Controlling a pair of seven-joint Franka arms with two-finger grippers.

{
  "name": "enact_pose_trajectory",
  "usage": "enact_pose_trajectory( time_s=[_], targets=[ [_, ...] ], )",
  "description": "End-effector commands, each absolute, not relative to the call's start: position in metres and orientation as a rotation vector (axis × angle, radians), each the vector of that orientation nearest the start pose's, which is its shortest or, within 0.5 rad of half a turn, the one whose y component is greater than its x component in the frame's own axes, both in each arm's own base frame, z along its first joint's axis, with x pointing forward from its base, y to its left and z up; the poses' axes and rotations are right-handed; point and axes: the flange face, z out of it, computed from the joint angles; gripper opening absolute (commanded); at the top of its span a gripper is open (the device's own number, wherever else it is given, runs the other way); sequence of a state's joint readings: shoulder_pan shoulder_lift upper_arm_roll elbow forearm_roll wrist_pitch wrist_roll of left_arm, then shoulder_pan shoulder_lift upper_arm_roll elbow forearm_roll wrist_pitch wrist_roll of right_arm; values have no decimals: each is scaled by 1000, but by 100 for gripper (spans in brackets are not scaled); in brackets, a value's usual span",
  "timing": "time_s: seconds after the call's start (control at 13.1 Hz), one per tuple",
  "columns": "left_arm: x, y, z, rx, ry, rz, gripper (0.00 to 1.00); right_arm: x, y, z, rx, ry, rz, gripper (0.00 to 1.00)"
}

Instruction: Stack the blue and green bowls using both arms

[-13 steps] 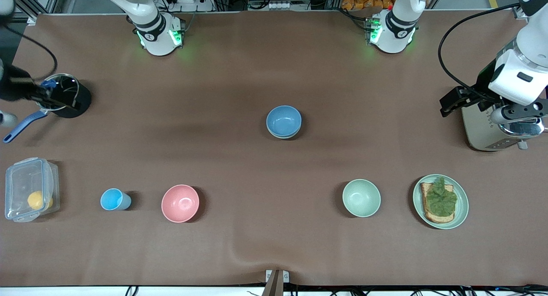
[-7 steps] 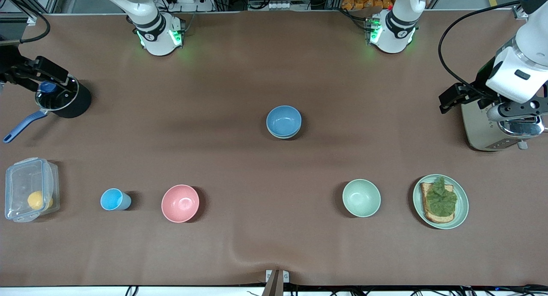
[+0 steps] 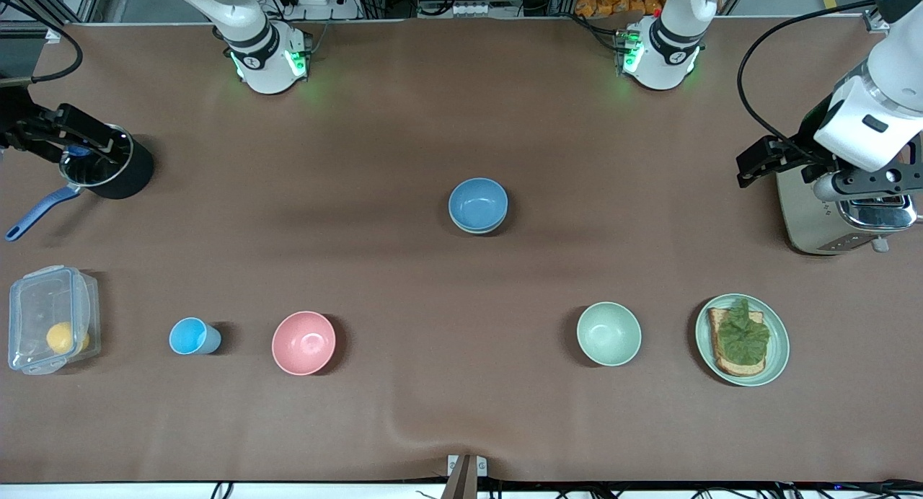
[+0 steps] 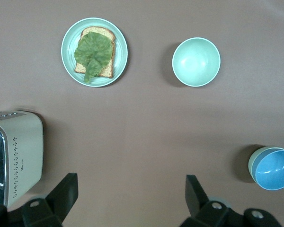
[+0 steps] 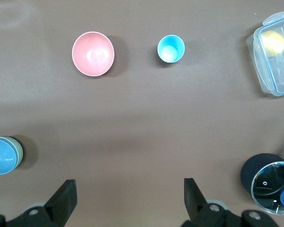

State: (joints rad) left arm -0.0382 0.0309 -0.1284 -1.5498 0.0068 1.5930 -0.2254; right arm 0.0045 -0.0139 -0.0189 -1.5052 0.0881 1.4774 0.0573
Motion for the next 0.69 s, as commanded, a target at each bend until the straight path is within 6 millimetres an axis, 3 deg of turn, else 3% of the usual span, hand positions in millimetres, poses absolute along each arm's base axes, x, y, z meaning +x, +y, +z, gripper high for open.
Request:
enact_pose_trajectory(
  time_s=[0.0,0.61],
  targets=[
    [549,-89,626,-3149,14,-23,100,541,5,655,-3078,70,16,100],
    [545,-86,631,-3151,27,34,100,546,7,647,-3083,67,30,100]
  ],
)
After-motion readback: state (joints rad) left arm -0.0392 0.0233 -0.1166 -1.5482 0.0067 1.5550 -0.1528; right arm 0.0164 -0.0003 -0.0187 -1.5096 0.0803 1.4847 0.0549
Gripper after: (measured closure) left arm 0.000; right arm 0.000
